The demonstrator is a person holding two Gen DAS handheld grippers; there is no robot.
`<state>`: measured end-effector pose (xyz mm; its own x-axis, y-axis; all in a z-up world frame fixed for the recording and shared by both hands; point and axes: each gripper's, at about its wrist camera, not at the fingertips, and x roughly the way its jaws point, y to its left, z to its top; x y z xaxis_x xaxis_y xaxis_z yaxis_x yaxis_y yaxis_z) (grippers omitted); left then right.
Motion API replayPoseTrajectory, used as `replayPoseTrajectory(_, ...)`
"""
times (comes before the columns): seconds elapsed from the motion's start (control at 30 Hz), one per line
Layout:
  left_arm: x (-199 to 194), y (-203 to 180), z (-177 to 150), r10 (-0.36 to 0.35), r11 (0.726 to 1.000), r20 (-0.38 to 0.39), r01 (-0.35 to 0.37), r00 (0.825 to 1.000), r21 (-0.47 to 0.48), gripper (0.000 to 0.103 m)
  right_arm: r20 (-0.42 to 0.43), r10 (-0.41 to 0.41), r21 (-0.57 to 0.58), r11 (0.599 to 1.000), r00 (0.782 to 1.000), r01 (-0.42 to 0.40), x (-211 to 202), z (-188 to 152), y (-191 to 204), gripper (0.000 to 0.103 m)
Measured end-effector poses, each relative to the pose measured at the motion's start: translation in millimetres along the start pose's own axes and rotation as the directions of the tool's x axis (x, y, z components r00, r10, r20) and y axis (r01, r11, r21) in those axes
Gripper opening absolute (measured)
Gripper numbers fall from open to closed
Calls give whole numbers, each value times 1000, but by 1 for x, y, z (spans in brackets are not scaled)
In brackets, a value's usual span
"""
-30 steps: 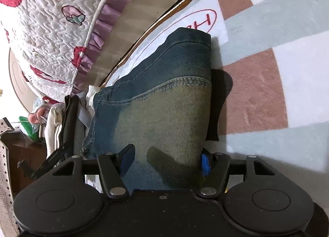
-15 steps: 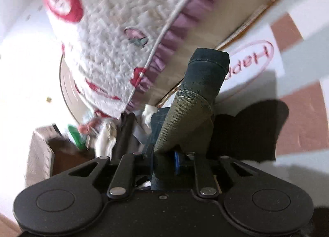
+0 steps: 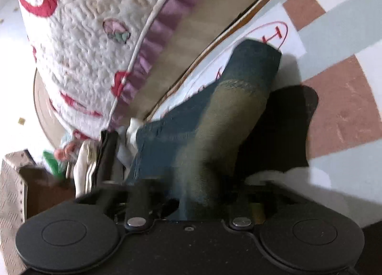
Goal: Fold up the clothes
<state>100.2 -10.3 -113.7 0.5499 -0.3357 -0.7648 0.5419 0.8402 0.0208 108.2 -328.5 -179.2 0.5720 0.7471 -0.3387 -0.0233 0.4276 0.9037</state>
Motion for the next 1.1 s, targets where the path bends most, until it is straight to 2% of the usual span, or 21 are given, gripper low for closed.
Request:
replayPoseTrajectory(0.1, -6, -24, -1, 25, 989, 43, -31, 999, 143, 10, 22, 91, -3, 996, 996, -91, -12, 3, 22, 12)
replayPoseTrajectory(0.13, -6, -29, 2, 4, 990, 32, -8, 999, 142, 1, 17, 107, -33, 994, 994, -107, -17, 2, 31, 12)
replayPoseTrajectory(0.23, -10, -36, 18, -71, 994, 0, 71, 997, 84, 0, 10, 163, -40, 986, 987, -162, -30, -1, 43, 12)
replayPoseTrajectory(0.33, -17, -49, 33, -182, 982, -10, 182, 983, 42, 0, 31, 190, -60, 980, 981, -188, -55, 4, 47, 12)
replayPoseTrajectory(0.4, -17, -64, 39, -262, 965, -21, 263, 965, 16, 0, 103, 195, -49, 980, 975, -191, -90, 0, 36, 12)
replayPoseTrajectory(0.5, -12, -125, 35, -345, 928, -73, 352, 936, 121, 0, 245, 177, 56, 979, 953, -196, -146, -21, 1, 12)
replayPoseTrajectory(0.57, -2, -173, 27, -316, 916, -110, 333, 942, 225, 0, 295, 81, 134, 983, 952, -125, -175, -30, -19, 13)
replayPoseTrajectory(0.6, 0, -189, 24, -277, 913, -108, 297, 955, 279, 0, 300, 57, 140, 985, 952, -103, -177, -30, -20, 13)
replayPoseTrajectory(0.67, 0, -196, 23, -236, 916, -86, 251, 968, 313, 0, 303, 33, 126, 989, 952, -74, -176, -30, -15, 12)
replayPoseTrajectory(0.77, -5, -159, 32, -247, 956, -89, 257, 965, 139, 18, 302, 29, 48, 998, 953, -45, -173, -28, 0, 12)
replayPoseTrajectory(0.8, -6, -144, 34, -240, 966, -85, 246, 967, 73, 19, 300, 33, 30, 999, 953, -43, -171, -27, 3, 12)
replayPoseTrajectory(0.87, -12, -114, 30, -174, 985, -69, 174, 982, -7, 19, 297, 38, 9, 999, 954, -43, -168, -25, 8, 12)
replayPoseTrajectory(0.93, -15, -92, 22, -73, 997, -33, 72, 997, -30, 22, 293, 43, -11, 999, 955, -42, -165, -23, 13, 12)
replayPoseTrajectory(0.97, -14, -80, 15, -3, 1000, -23, 3, 1000, -25, 23, 290, 47, -21, 999, 956, -43, -164, -21, 16, 12)
replayPoseTrajectory(1.0, -13, -69, 10, 34, 999, -32, -35, 999, -30, 23, 286, 51, -31, 999, 957, -44, -163, -18, 21, 12)
replayPoseTrajectory(1.03, -12, -58, 5, 63, 997, -45, -65, 997, -38, 23, 282, 56, -45, 998, 958, -46, -162, -15, 26, 12)
replayPoseTrajectory(1.1, -20, -38, -4, 62, 994, -31, -64, 998, -83, 25, 257, 63, -101, 994, 964, -38, -151, -7, 48, 12)
